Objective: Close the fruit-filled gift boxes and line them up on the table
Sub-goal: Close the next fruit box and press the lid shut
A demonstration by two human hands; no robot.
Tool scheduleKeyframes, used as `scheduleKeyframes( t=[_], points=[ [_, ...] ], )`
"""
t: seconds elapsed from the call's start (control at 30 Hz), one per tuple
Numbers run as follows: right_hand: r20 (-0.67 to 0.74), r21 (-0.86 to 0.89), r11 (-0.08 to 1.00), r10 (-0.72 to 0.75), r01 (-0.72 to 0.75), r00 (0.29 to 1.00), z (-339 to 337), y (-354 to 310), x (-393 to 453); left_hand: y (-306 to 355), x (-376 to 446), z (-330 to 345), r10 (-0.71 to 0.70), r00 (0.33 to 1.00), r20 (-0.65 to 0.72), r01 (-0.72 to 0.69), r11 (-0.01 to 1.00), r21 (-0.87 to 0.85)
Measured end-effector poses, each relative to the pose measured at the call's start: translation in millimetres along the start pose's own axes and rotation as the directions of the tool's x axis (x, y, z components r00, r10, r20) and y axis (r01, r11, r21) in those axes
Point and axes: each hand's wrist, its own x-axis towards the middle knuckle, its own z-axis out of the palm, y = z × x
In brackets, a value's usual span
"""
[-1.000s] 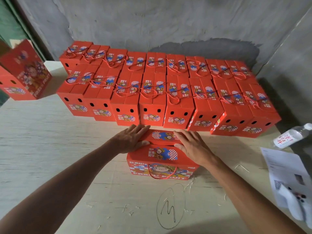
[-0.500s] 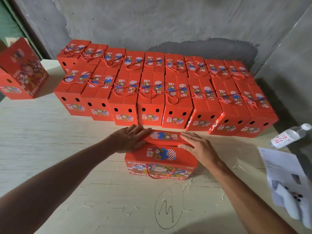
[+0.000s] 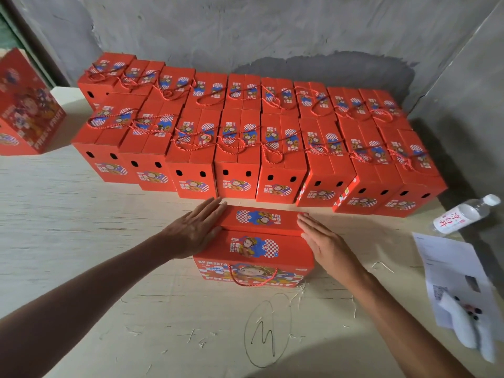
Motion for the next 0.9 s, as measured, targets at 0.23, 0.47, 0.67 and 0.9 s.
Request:
scheduleKeyframes(
  t=[0.23,0.47,0.67,0.9],
  points=[
    [-0.264,-0.026,1.0,-0.014,0.007,0.964,11,-4,-7,21,-8,8,-0.112,0.984,-0.142,0.073,0.964,-0.255],
    [-0.296,-0.098,0.994,0.011,-0.041,0.955,16,-13,-10,80,-15,33,-0.446,0.708,-0.548,0.159,0.856,-0.492],
    [-0.31,-0.238,0.969,-0.015,-0.062,0.951,14,-15,-10,73,-16,32,-0.034,0.82,-0.571,0.068,0.997,0.039],
    [-0.307,-0.309,0.949,-0.037,-0.063,0.951,19,-16,-7,73,-18,35,-0.031,0.834,-0.551,0.039,0.999,0.003]
  ],
)
